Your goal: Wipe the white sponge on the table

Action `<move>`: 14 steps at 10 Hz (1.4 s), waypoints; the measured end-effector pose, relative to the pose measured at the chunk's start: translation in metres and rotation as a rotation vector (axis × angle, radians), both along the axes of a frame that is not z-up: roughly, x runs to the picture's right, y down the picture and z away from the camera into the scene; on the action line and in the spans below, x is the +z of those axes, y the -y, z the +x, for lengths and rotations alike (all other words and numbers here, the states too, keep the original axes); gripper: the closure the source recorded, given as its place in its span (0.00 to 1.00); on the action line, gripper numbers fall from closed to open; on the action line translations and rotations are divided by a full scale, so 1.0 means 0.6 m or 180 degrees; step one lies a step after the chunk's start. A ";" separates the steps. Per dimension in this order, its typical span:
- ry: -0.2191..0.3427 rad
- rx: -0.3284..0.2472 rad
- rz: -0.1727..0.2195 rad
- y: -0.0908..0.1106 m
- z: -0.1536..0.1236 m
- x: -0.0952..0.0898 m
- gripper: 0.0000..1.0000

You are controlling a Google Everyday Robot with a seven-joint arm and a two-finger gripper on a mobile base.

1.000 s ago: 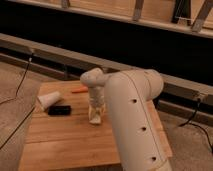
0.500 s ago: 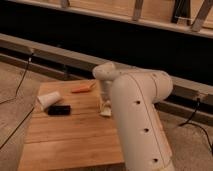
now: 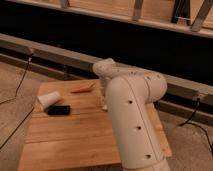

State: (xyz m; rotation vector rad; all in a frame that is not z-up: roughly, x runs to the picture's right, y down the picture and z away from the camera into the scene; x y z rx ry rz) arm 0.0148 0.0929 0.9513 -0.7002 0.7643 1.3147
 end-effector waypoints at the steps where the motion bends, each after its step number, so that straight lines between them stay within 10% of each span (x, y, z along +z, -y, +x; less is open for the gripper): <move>1: 0.0068 -0.0022 0.0004 0.005 -0.018 0.009 1.00; 14: 0.0841 -0.0450 -0.0147 0.001 -0.201 0.008 1.00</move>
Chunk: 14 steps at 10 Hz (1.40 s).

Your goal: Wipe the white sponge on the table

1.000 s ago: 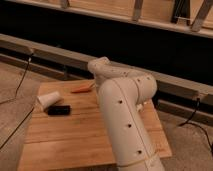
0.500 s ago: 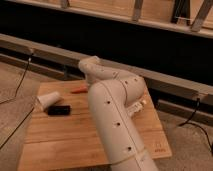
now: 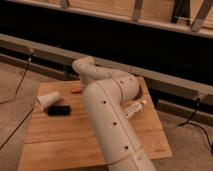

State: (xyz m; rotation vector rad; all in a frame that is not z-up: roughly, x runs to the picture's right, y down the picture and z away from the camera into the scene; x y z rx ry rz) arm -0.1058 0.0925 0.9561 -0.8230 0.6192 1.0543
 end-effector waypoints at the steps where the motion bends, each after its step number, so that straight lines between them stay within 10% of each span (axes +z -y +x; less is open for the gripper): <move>1: 0.0038 -0.0023 -0.0035 -0.010 -0.004 -0.006 1.00; 14: 0.0004 0.0151 -0.0290 -0.146 0.081 -0.106 1.00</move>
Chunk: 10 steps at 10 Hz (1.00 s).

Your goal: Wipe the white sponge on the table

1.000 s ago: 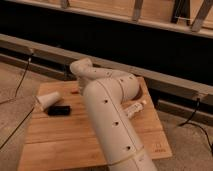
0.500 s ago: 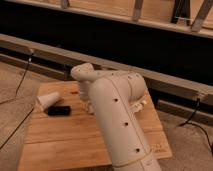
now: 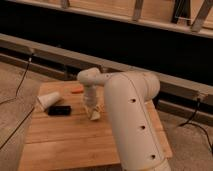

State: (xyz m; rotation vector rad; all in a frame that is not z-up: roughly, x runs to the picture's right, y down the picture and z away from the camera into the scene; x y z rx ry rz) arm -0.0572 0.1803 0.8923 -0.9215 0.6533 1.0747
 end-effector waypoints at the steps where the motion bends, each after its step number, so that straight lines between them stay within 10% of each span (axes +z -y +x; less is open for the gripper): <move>1: -0.0080 0.0005 0.0036 -0.008 0.029 -0.008 1.00; 10: -0.0435 0.0005 0.0300 0.047 0.117 0.002 1.00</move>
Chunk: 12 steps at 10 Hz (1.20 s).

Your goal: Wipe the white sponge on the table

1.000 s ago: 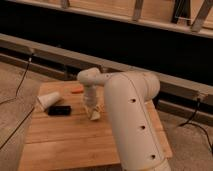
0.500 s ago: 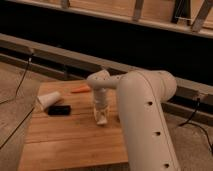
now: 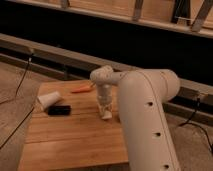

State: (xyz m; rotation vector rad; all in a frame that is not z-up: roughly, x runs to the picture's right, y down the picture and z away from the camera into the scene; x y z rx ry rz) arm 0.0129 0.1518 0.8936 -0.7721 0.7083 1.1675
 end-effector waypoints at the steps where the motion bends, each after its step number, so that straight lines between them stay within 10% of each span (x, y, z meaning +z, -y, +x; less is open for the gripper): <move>1: -0.0006 0.0001 -0.0020 -0.004 -0.003 0.006 1.00; 12: 0.0514 -0.0190 -0.0112 -0.016 -0.144 0.012 1.00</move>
